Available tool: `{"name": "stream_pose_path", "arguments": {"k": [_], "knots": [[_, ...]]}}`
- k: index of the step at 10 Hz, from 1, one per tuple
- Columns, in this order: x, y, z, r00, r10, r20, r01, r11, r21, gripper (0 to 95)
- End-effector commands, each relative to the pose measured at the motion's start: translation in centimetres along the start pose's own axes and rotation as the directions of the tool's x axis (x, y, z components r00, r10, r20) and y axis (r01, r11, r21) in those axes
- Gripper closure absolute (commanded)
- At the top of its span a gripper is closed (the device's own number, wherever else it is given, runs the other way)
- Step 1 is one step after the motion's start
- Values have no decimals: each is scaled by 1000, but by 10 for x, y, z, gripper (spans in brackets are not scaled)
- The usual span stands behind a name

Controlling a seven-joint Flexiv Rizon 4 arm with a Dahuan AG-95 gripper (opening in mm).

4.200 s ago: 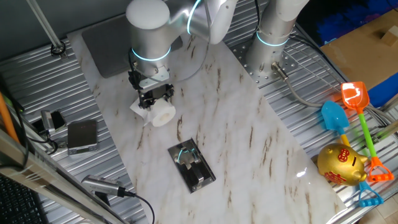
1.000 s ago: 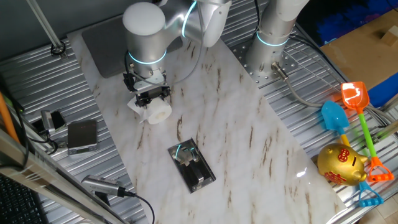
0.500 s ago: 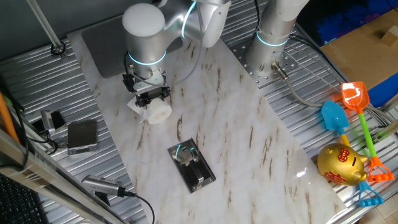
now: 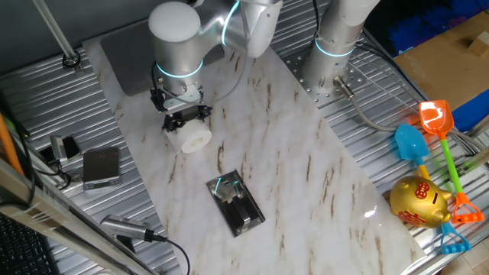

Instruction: Take the roll of paper down from the shelf

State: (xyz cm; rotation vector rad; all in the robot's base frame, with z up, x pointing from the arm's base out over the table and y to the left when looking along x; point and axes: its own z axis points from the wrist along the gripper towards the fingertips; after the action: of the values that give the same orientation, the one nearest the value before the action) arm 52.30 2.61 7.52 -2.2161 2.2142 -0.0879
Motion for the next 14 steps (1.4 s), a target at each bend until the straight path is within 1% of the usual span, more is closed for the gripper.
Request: {"name": "stream_pose_path", "arguments": {"k": [1, 2, 3, 4, 5, 6, 7, 8, 9, 10, 11, 13, 14], "knots": [[1, 1, -6, 1000, 2, -3, -2, 1000, -3, 0], [1, 0, -8, 1000, 4, -5, -4, 1000, -4, 0], [1, 0, -19, 1000, 6, -12, -6, 1000, -6, 0], [0, 0, -24, 1000, 7, -18, -7, 1000, -6, 0], [-2, 0, -33, 1000, 17, -24, -17, 1000, -5, 0], [-7, 2, -42, 999, 42, -28, -43, 999, -6, 190], [-11, 4, -47, 998, 56, -40, -56, 998, -5, 190], [-20, 8, -56, 995, 85, -57, -85, 996, -2, 190], [-26, 11, -62, 993, 105, -62, -105, 994, 0, 380], [-31, 14, -64, 991, 121, -64, -121, 993, 1, 570], [-36, 17, -64, 988, 136, -68, -136, 991, 2, 950], [-44, 18, -62, 988, 139, -72, -140, 990, 0, 950], [-45, 18, -62, 988, 137, -72, -138, 990, -4, 950]]}}
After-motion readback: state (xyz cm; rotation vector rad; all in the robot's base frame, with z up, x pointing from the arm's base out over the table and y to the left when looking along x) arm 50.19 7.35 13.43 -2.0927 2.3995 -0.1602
